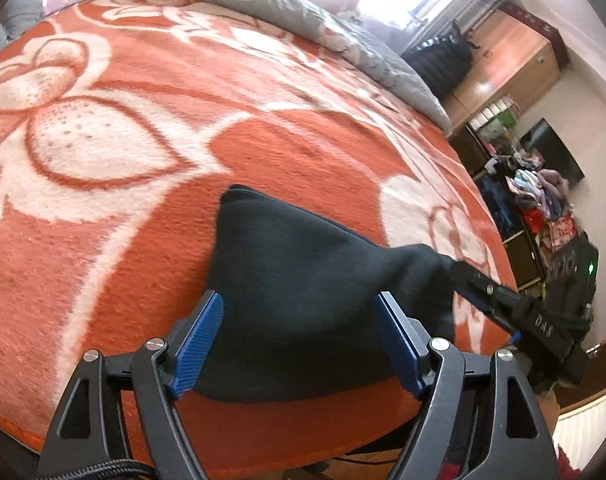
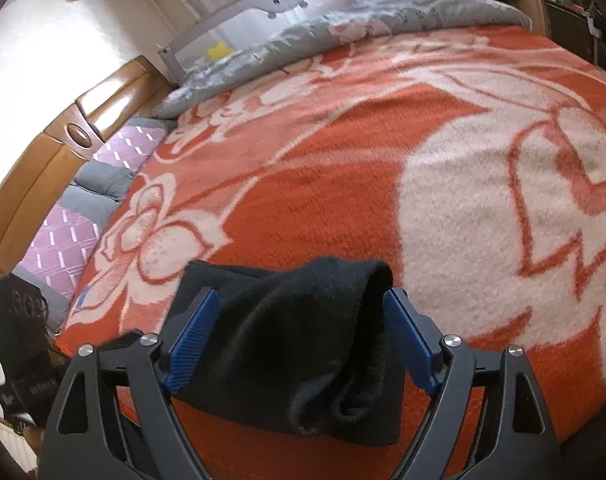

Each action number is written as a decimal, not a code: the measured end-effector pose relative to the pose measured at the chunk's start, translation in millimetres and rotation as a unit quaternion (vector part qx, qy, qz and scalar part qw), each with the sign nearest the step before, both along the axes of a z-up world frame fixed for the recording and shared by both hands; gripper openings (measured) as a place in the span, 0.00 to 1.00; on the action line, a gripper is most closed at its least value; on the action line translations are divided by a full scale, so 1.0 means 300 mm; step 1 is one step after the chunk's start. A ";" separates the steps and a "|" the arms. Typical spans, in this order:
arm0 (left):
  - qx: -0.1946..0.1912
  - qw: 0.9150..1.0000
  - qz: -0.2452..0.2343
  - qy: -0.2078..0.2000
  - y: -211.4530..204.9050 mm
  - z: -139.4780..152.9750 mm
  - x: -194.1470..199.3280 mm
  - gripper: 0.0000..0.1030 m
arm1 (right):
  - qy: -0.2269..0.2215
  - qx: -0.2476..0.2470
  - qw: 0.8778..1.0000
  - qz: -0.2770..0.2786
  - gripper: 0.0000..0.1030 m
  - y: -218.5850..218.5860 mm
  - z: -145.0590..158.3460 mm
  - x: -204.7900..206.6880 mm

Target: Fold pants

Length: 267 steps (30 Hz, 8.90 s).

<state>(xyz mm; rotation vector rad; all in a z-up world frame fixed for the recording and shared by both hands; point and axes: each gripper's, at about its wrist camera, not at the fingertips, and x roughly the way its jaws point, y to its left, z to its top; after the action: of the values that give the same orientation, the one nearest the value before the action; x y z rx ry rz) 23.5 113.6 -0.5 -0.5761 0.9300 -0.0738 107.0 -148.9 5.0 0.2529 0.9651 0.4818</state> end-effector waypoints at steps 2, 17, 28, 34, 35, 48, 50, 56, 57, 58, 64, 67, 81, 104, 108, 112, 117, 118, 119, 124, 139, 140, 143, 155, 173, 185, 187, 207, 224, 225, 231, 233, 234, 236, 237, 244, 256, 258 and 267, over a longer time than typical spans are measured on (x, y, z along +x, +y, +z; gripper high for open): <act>-0.003 1.000 0.004 0.008 0.018 -0.021 0.015 0.76 | 0.013 -0.003 1.000 -0.005 0.82 -0.003 -0.028 0.002; 0.000 0.999 -0.005 0.050 0.007 -0.124 0.093 0.76 | 0.037 -0.041 0.998 -0.028 0.81 -0.061 -0.164 -0.013; -0.009 0.997 0.001 0.074 0.015 -0.197 0.114 0.79 | 0.067 0.020 0.997 -0.020 0.73 -0.140 -0.221 -0.002; -0.015 0.996 0.008 0.084 0.028 -0.241 0.122 0.81 | 0.093 0.094 0.991 0.012 0.63 -0.150 -0.267 -0.005; -0.015 0.996 0.008 0.084 0.025 -0.244 0.125 0.81 | 0.093 0.099 0.991 0.015 0.63 -0.150 -0.270 -0.007; -0.007 0.998 -0.007 0.068 -0.021 -0.227 0.146 0.53 | 0.080 0.108 0.991 0.028 0.54 -0.131 -0.257 -0.015; -0.008 0.998 -0.007 0.065 -0.022 -0.221 0.143 0.47 | 0.075 0.104 0.991 0.028 0.53 -0.123 -0.250 -0.014; -0.003 0.999 -0.007 0.054 -0.025 -0.192 0.131 0.39 | 0.055 0.091 0.994 0.040 0.47 -0.097 -0.209 -0.022; -0.004 0.999 -0.006 0.052 -0.024 -0.186 0.127 0.38 | 0.051 0.091 0.994 0.042 0.47 -0.095 -0.202 -0.025; -0.005 0.999 -0.005 0.049 -0.023 -0.180 0.123 0.38 | 0.049 0.091 0.994 0.043 0.47 -0.093 -0.198 -0.025; -0.008 0.999 -0.006 0.031 -0.017 -0.128 0.092 0.35 | 0.042 0.095 0.994 0.046 0.46 -0.088 -0.177 -0.021; 0.001 1.000 -0.010 0.019 -0.026 -0.092 0.083 0.35 | 0.039 0.098 0.993 0.049 0.46 -0.083 -0.165 -0.011; 0.013 0.999 0.035 -0.007 0.088 -0.007 0.046 0.35 | 0.009 0.100 0.991 0.094 0.46 0.047 -0.080 0.080; 0.035 0.994 0.099 0.035 0.315 -0.137 0.123 0.39 | 0.044 0.064 0.986 0.146 0.50 0.356 -0.215 0.274; 0.039 0.993 0.103 0.040 0.321 -0.158 0.123 0.49 | 0.042 0.049 0.990 0.124 0.57 0.330 -0.234 0.283; 0.042 0.992 0.109 0.045 0.326 -0.174 0.120 0.56 | 0.037 0.050 0.990 0.124 0.58 0.312 -0.231 0.280; 0.053 0.991 0.116 0.051 0.324 -0.169 0.113 0.67 | 0.020 0.041 0.991 0.123 0.58 0.312 -0.203 0.257; 0.056 0.990 0.117 0.051 0.324 -0.166 0.110 0.67 | 0.018 0.040 0.991 0.123 0.58 0.311 -0.197 0.252; 0.059 0.990 0.119 0.051 0.323 -0.162 0.106 0.69 | 0.014 0.039 0.991 0.123 0.58 0.309 -0.189 0.245; 0.068 0.989 0.125 0.047 0.311 -0.141 0.080 0.74 | 0.002 0.036 0.991 0.127 0.61 0.307 -0.160 0.211; 0.139 0.983 0.118 0.025 0.183 -0.069 -0.019 0.80 | -0.091 -0.004 0.984 0.152 0.82 0.309 -0.062 0.027; 0.140 0.983 0.118 0.025 0.176 -0.070 -0.025 0.80 | -0.096 -0.009 0.983 0.153 0.83 0.309 -0.059 0.016; 0.155 0.981 0.117 0.024 0.150 -0.070 -0.047 0.80 | -0.112 -0.020 0.982 0.153 0.84 0.299 -0.053 -0.012; 0.222 0.968 0.114 0.006 0.057 -0.103 -0.134 0.83 | -0.155 -0.039 0.974 0.163 0.94 0.297 -0.091 -0.120; 0.253 0.960 0.121 -0.025 0.031 -0.144 -0.181 0.84 | -0.192 -0.073 0.964 0.171 0.95 0.358 -0.166 -0.167; 0.263 0.955 0.133 -0.046 0.018 -0.152 -0.211 0.85 | -0.210 -0.071 0.962 0.159 0.95 0.356 -0.201 -0.170; 0.264 0.954 0.132 -0.046 0.016 -0.159 -0.213 0.86 | -0.218 -0.078 0.960 0.158 0.95 0.361 -0.203 -0.173; 0.260 0.953 0.146 -0.049 0.038 -0.179 -0.239 0.87 | -0.246 -0.096 0.952 0.152 0.95 0.382 -0.212 -0.190; 0.278 0.949 0.139 -0.059 0.006 -0.173 -0.243 0.88 | -0.250 -0.106 0.950 0.156 0.95 0.398 -0.225 -0.209; 0.276 0.949 0.139 -0.059 0.009 -0.173 -0.242 0.88 | -0.250 -0.106 0.950 0.156 0.95 0.398 -0.226 -0.209; 0.273 0.950 0.139 -0.056 0.018 -0.179 -0.236 0.88 | -0.249 -0.107 0.950 0.156 0.95 0.396 -0.226 -0.208; 0.273 0.950 0.139 -0.056 0.018 -0.180 -0.236 0.88 | -0.249 -0.106 0.950 0.155 0.95 0.397 -0.225 -0.206; 0.273 0.950 0.140 -0.056 0.018 -0.180 -0.236 0.88 | -0.249 -0.106 0.950 0.154 0.95 0.397 -0.225 -0.205; 0.273 0.950 0.139 -0.056 0.018 -0.181 -0.234 0.88 | -0.248 -0.105 0.951 0.153 0.95 0.397 -0.225 -0.206; 0.273 0.950 0.139 -0.055 0.018 -0.180 -0.236 0.88 | -0.248 -0.104 0.951 0.152 0.95 0.398 -0.225 -0.206; 0.272 0.950 0.141 -0.055 0.022 -0.182 -0.234 0.89 | -0.247 -0.104 0.951 0.152 0.95 0.392 -0.228 -0.203; 0.277 0.949 0.140 -0.047 0.019 -0.190 -0.225 0.90 | -0.246 -0.107 0.951 0.153 0.95 0.392 -0.236 -0.204; 0.278 0.949 0.140 -0.046 0.021 -0.191 -0.224 0.90 | -0.245 -0.108 0.951 0.152 0.95 0.392 -0.238 -0.204; 0.277 0.950 0.140 -0.044 0.021 -0.194 -0.224 0.90 | -0.242 -0.109 0.952 0.153 0.95 0.386 -0.248 -0.197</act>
<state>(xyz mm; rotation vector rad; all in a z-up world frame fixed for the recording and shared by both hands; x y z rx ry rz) -43.7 119.9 -58.7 -0.1725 0.7284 0.4048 47.8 -33.1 -69.4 -0.2148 0.5672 0.6772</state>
